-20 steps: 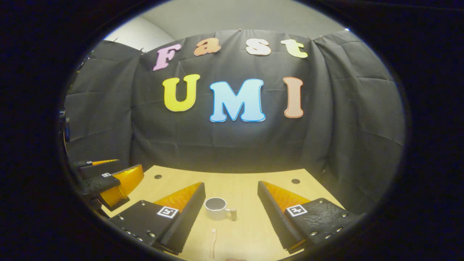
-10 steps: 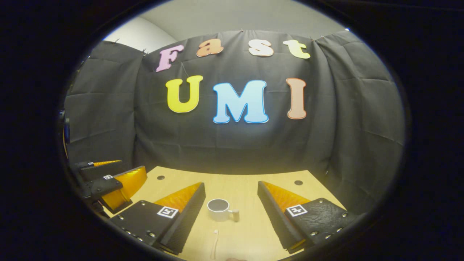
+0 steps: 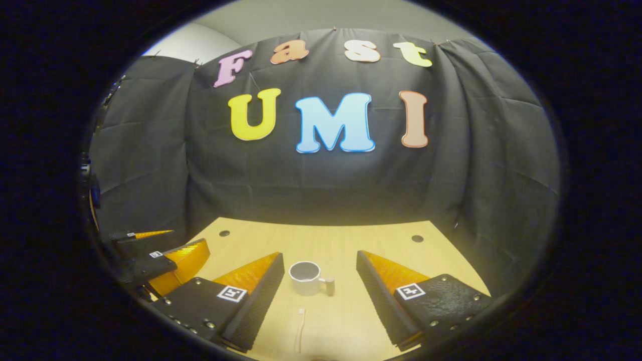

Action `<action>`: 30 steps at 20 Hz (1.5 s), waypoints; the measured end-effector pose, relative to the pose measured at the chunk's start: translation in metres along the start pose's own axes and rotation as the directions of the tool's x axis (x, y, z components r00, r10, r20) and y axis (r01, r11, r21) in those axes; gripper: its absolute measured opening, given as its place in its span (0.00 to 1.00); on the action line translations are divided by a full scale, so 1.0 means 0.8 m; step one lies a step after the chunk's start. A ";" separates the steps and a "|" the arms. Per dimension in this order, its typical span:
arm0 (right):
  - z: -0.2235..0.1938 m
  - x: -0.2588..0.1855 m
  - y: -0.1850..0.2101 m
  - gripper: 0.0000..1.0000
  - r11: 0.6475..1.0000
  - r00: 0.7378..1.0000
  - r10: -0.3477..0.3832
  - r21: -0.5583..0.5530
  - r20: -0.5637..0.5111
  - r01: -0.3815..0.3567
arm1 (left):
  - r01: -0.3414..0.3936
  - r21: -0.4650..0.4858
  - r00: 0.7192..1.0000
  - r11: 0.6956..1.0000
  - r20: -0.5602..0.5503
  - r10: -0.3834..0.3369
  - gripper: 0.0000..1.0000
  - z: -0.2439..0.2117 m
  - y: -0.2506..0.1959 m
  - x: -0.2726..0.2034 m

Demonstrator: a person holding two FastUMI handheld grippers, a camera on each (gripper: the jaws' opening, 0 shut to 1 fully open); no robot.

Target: Put the toothbrush and toothpaste on the desktop into the cup, then pick up the cup and place it on the coaster on the desktop.

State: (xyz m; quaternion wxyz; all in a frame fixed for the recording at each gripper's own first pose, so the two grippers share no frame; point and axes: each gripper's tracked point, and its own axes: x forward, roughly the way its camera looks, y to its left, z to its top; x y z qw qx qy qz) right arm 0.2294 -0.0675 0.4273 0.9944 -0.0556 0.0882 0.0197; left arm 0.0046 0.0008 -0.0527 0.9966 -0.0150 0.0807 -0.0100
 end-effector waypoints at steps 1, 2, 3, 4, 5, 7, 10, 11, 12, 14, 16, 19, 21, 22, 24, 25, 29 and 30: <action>-0.065 -0.006 0.034 0.93 1.000 1.000 0.002 -0.004 -0.028 -0.002 | 0.001 -0.004 1.000 1.000 -0.031 -0.001 0.96 -0.013 0.002 0.005; -0.058 -0.005 0.026 0.93 1.000 0.998 0.008 -0.008 -0.059 -0.008 | 0.004 -0.005 0.998 1.000 -0.061 -0.004 0.93 -0.028 0.002 0.010; -0.059 -0.011 0.020 0.93 1.000 0.996 0.013 -0.014 -0.094 -0.014 | 0.005 -0.004 0.996 1.000 -0.089 -0.005 0.93 -0.042 0.003 0.016; -0.073 -0.007 0.023 0.93 0.999 0.990 0.023 -0.019 -0.137 -0.026 | 0.002 0.001 0.992 1.000 -0.129 -0.002 0.93 -0.061 0.005 0.021; -0.091 -0.001 0.025 0.93 0.999 0.983 0.028 -0.021 -0.182 -0.033 | 0.001 0.005 0.986 1.000 -0.164 0.000 0.93 -0.078 0.008 0.025; -0.132 0.009 0.033 0.93 0.998 0.961 0.052 -0.013 -0.270 -0.058 | 0.016 0.006 0.968 1.000 -0.250 -0.014 0.93 -0.116 0.007 0.031; -0.176 0.011 0.038 0.93 0.998 0.919 0.059 0.004 -0.390 -0.063 | 0.023 -0.004 0.930 1.000 -0.366 -0.023 0.93 -0.166 0.007 0.041; -0.190 0.020 0.040 0.93 0.998 0.902 0.061 0.009 -0.426 -0.063 | 0.021 -0.006 0.915 1.000 -0.402 -0.022 0.93 -0.180 0.008 0.042; -0.201 0.024 0.041 0.94 0.998 0.886 0.058 0.010 -0.461 -0.060 | 0.019 -0.009 0.893 1.000 -0.449 -0.021 0.94 -0.202 0.011 0.041; -0.230 0.027 0.046 0.94 0.998 0.844 0.062 0.019 -0.532 -0.062 | 0.020 -0.024 0.850 1.000 -0.525 -0.030 0.97 -0.221 0.009 0.044; -0.259 0.029 0.048 0.94 0.998 0.793 0.067 0.033 -0.606 -0.059 | 0.018 -0.035 0.815 0.999 -0.578 -0.035 0.95 -0.240 0.011 0.050; -0.292 0.033 0.057 0.95 0.996 0.733 0.085 0.061 -0.675 -0.059 | 0.009 -0.035 0.768 0.999 -0.640 -0.029 0.95 -0.272 0.014 0.051; -0.306 0.034 0.056 0.95 0.997 0.695 0.082 0.057 -0.714 -0.060 | 0.006 -0.045 0.735 0.999 -0.677 -0.035 0.95 -0.292 0.013 0.056; -0.312 0.035 0.055 0.95 0.997 0.675 0.082 0.057 -0.733 -0.060 | 0.003 -0.048 0.719 0.999 -0.694 -0.036 0.92 -0.301 0.013 0.057; -0.324 0.039 0.057 0.94 0.996 0.639 0.090 0.068 -0.764 -0.060 | -0.008 -0.045 0.683 0.999 -0.730 -0.027 0.95 -0.317 0.017 0.058; -0.331 0.040 0.057 0.95 0.996 0.621 0.092 0.071 -0.779 -0.058 | -0.011 -0.048 0.670 0.999 -0.742 -0.028 0.95 -0.324 0.017 0.060; -0.343 0.045 0.055 0.92 0.996 0.570 0.085 0.063 -0.817 -0.057 | -0.037 -0.051 0.627 0.998 -0.779 -0.016 0.96 -0.346 0.022 0.066; -0.346 0.046 0.056 0.92 0.996 0.560 0.083 0.061 -0.824 -0.057 | -0.042 -0.048 0.616 0.998 -0.787 -0.012 0.96 -0.352 0.024 0.066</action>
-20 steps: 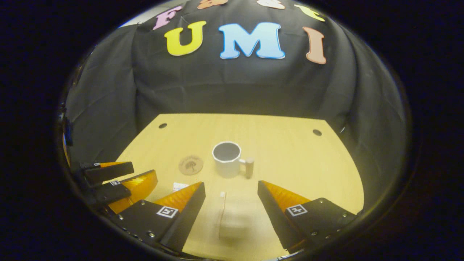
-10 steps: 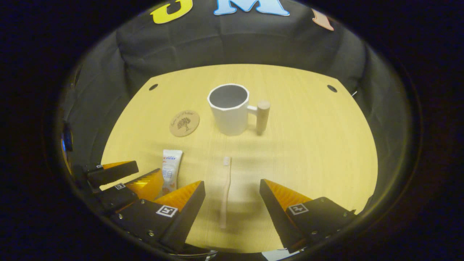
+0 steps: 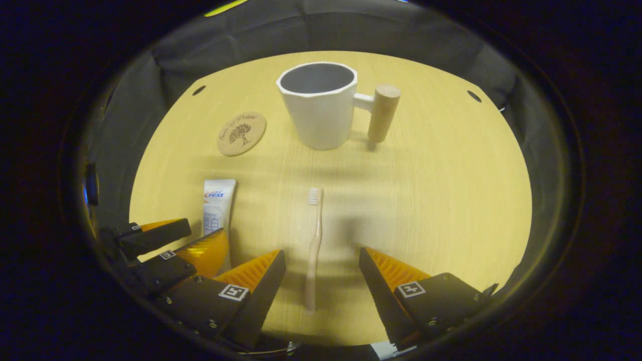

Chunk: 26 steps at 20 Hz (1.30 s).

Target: Put the toothbrush and toothpaste on the desktop into the cup, then pick up the cup and place it on the coaster on the desktop.

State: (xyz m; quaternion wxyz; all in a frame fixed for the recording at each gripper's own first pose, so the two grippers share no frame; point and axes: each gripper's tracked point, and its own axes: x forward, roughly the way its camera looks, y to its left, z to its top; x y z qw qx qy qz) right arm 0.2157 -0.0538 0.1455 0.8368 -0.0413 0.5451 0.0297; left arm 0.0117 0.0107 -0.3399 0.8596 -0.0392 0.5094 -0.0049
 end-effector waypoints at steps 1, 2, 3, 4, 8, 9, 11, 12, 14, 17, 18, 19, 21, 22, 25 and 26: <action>-0.001 0.005 0.001 0.92 1.000 1.000 0.001 -0.001 -0.013 -0.001 | -0.002 0.000 1.000 1.000 -0.018 0.002 0.96 -0.003 0.001 0.004; -0.003 0.008 0.001 0.92 1.000 1.000 -0.001 -0.002 -0.026 0.001 | -0.003 -0.004 0.999 1.000 -0.032 0.003 0.96 -0.006 0.001 0.009; -0.005 0.009 0.001 0.90 1.000 0.999 -0.006 -0.005 -0.038 0.006 | -0.009 -0.007 0.999 1.000 -0.044 0.008 0.96 -0.010 0.002 0.013; -0.007 0.011 0.000 0.92 1.000 0.999 -0.013 -0.011 -0.048 0.012 | -0.017 -0.009 0.998 1.000 -0.062 0.016 0.96 -0.016 0.004 0.016; -0.010 0.020 -0.012 0.89 0.997 0.997 -0.060 -0.047 -0.055 0.057 | -0.037 0.010 0.998 0.999 -0.058 0.038 0.95 -0.015 0.007 0.016; -0.011 0.019 -0.010 0.86 0.997 0.997 -0.059 -0.043 -0.058 0.057 | -0.037 0.010 0.998 0.999 -0.059 0.038 0.95 -0.014 0.007 0.016; -0.011 0.020 -0.009 0.81 0.997 0.996 -0.063 -0.038 -0.060 0.061 | -0.035 0.016 0.997 0.999 -0.067 0.036 0.95 -0.014 0.006 0.016; -0.010 0.020 -0.011 0.78 0.997 0.996 -0.069 -0.036 -0.058 0.067 | -0.038 0.026 0.997 0.999 -0.063 0.040 0.94 -0.013 0.006 0.016; -0.013 0.018 -0.011 0.64 0.997 0.995 -0.066 -0.042 -0.072 0.064 | -0.032 0.041 0.998 0.999 -0.061 0.035 0.75 -0.010 0.003 0.016; -0.018 0.017 -0.013 0.37 0.997 0.993 -0.072 -0.030 -0.089 0.070 | -0.028 0.047 0.997 0.999 -0.069 0.031 0.61 -0.006 0.004 0.019; -0.019 0.019 -0.013 0.30 0.997 0.993 -0.069 -0.034 -0.091 0.066 | -0.029 0.049 0.996 0.998 -0.079 0.033 0.46 -0.010 0.002 0.019; -0.020 0.016 -0.012 0.30 0.997 0.993 -0.068 -0.034 -0.096 0.065 | -0.029 0.054 0.996 0.998 -0.078 0.033 0.46 -0.009 0.003 0.017; -0.019 0.012 -0.014 0.19 0.997 0.993 -0.072 -0.012 -0.098 0.071 | -0.033 0.044 0.996 0.998 -0.086 0.037 0.39 -0.008 0.004 0.017; -0.019 0.013 -0.014 0.08 0.998 0.993 -0.067 -0.021 -0.094 0.065 | -0.037 0.037 0.996 0.999 -0.085 0.040 0.40 -0.008 0.005 0.016; -0.022 0.009 -0.010 0.02 0.998 0.994 -0.059 -0.022 -0.094 0.057 | -0.044 0.029 0.996 0.999 -0.071 0.046 0.29 -0.010 0.007 0.015; -0.019 0.008 -0.014 0.02 0.998 0.994 -0.054 -0.019 -0.091 0.053 | -0.045 0.021 0.995 0.999 -0.086 0.047 0.18 -0.010 0.006 0.014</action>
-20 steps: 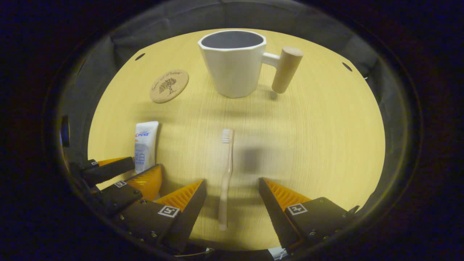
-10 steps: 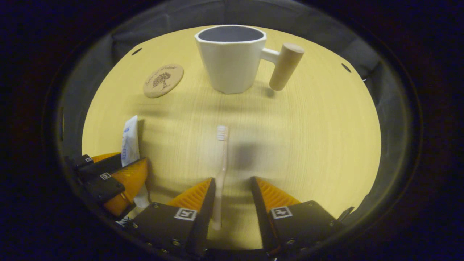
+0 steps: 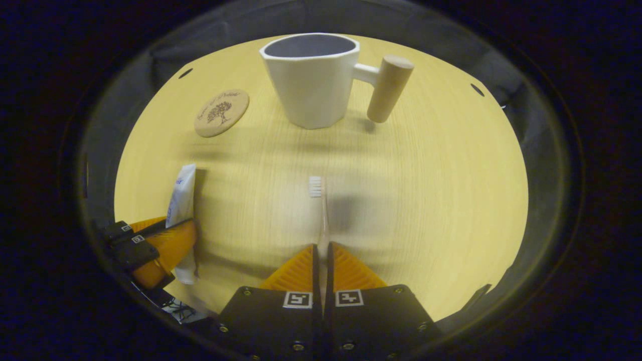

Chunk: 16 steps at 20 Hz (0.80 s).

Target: Put the toothbrush and toothpaste on the desktop into the cup, then pick up the cup and place it on the coaster on the desktop.

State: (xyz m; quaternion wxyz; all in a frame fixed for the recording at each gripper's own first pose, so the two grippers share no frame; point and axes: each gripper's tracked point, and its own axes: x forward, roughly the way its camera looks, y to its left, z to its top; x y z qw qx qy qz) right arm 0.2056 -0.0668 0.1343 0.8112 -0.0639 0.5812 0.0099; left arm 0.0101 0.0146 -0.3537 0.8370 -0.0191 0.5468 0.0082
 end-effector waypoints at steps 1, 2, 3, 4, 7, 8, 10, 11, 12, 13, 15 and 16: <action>-0.002 -0.001 0.002 0.02 1.000 1.000 0.007 0.009 0.003 -0.007 | 0.004 0.003 1.000 1.000 0.011 -0.004 0.18 0.003 0.001 -0.001; -0.001 -0.004 0.002 0.02 1.000 1.000 0.017 0.023 -0.001 -0.017 | 0.006 0.003 1.000 1.000 0.003 -0.006 0.18 0.000 0.001 0.001; -0.005 -0.006 0.006 0.02 0.999 0.999 0.033 0.043 -0.005 -0.033 | 0.008 0.005 1.000 1.000 0.008 -0.008 0.18 0.002 0.000 0.001; -0.005 -0.007 0.008 0.02 0.997 0.999 0.049 0.061 -0.002 -0.049 | 0.007 0.007 1.000 1.000 0.001 -0.007 0.17 0.000 0.000 0.000; 0.002 -0.025 0.009 0.02 0.993 0.997 0.071 0.086 0.039 -0.075 | 0.008 -0.011 1.000 1.000 -0.009 -0.008 0.18 -0.005 0.004 -0.003; 0.005 -0.033 0.009 0.02 0.992 0.995 0.082 0.094 0.056 -0.087 | 0.009 -0.018 1.000 1.000 -0.011 -0.009 0.18 -0.007 0.005 -0.003; 0.012 -0.054 0.009 0.02 0.987 0.990 0.103 0.110 0.094 -0.114 | 0.003 -0.027 1.000 1.000 -0.012 -0.003 0.18 -0.008 0.010 -0.004; 0.015 -0.066 0.009 0.02 0.986 0.988 0.111 0.115 0.110 -0.124 | 0.000 -0.031 1.000 1.000 -0.012 0.000 0.18 -0.008 0.013 -0.004; 0.020 -0.079 0.008 0.02 0.983 0.984 0.120 0.120 0.128 -0.136 | -0.002 -0.034 1.000 0.999 -0.011 0.002 0.18 -0.008 0.015 -0.005; 0.024 -0.091 0.008 0.02 0.982 0.981 0.129 0.121 0.142 -0.147 | -0.002 -0.035 1.000 0.999 -0.008 0.002 0.18 -0.008 0.016 -0.007; 0.036 -0.110 0.011 0.02 0.978 0.974 0.145 0.123 0.174 -0.167 | -0.003 -0.033 1.000 0.999 -0.003 0.003 0.18 -0.008 0.017 -0.010; 0.045 -0.118 0.011 0.02 0.977 0.970 0.152 0.123 0.191 -0.177 | -0.002 -0.030 1.000 1.000 -0.001 0.001 0.18 -0.007 0.016 -0.010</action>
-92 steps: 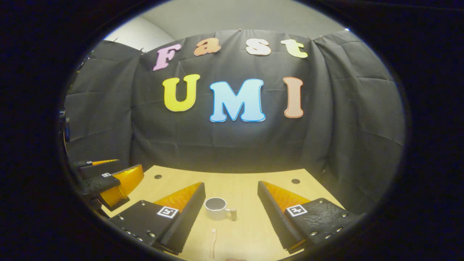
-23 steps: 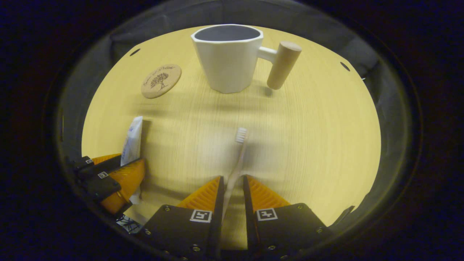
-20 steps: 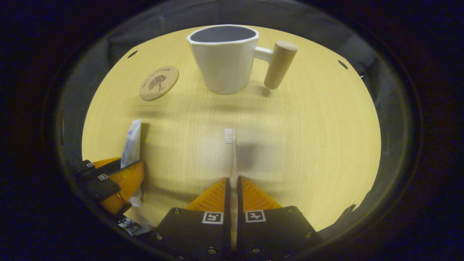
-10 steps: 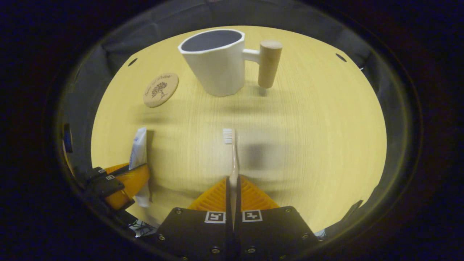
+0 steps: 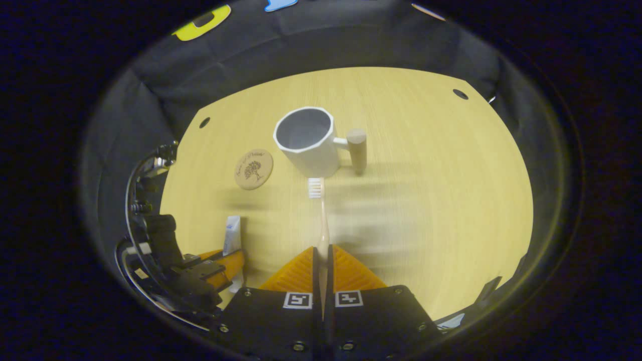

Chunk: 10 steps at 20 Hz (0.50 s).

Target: Put the toothbrush and toothpaste on the desktop into the cup, then pick up the cup and place it on the coaster on the desktop.

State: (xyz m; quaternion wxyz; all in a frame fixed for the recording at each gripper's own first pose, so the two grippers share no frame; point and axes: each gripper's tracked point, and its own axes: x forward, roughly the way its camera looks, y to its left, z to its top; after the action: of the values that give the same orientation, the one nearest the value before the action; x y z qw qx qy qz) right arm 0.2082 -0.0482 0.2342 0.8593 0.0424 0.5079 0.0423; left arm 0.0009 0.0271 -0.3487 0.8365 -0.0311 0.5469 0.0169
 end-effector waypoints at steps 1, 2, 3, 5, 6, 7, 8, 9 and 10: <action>0.009 -0.005 0.004 0.02 1.000 1.000 0.011 0.004 0.019 -0.011 | 0.000 0.003 1.000 1.000 0.003 0.000 0.18 0.001 0.000 -0.002; 0.022 -0.010 0.008 0.02 1.000 0.999 0.021 0.007 0.040 -0.021 | 0.001 0.007 1.000 1.000 0.006 -0.001 0.18 0.002 -0.001 -0.003; 0.036 -0.013 0.013 0.02 0.999 0.998 0.030 0.010 0.064 -0.030 | 0.003 0.010 1.000 1.000 0.009 -0.003 0.18 0.002 -0.002 -0.006; 0.069 -0.018 0.015 0.03 0.999 0.993 0.038 0.015 0.111 -0.040 | 0.008 0.013 1.000 1.000 0.015 -0.008 0.18 0.004 -0.003 -0.010; 0.088 -0.022 0.016 0.03 0.999 0.990 0.041 0.018 0.134 -0.044 | 0.010 0.014 1.000 1.000 0.018 -0.010 0.18 0.005 -0.004 -0.012; 0.104 -0.027 0.018 0.03 0.999 0.987 0.042 0.025 0.157 -0.047 | 0.010 0.016 1.000 1.000 0.022 -0.010 0.18 0.006 -0.003 -0.014; 0.125 -0.030 0.018 0.03 0.998 0.982 0.046 0.035 0.181 -0.053 | 0.008 0.017 1.000 1.000 0.027 -0.008 0.18 0.007 -0.002 -0.016; 0.142 -0.030 0.019 0.03 0.997 0.977 0.046 0.046 0.206 -0.057 | 0.006 0.017 1.000 1.000 0.030 -0.007 0.18 0.008 0.000 -0.019; 0.158 -0.033 0.020 0.03 0.997 0.973 0.046 0.056 0.227 -0.060 | 0.006 0.017 0.999 1.000 0.033 -0.007 0.18 0.008 0.000 -0.021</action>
State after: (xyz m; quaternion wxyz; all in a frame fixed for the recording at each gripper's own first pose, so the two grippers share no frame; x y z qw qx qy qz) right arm 0.3061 -0.0395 0.3200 0.9081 0.0875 0.4071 0.0442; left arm 0.0004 0.0280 -0.3306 0.8456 -0.0256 0.5331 0.0101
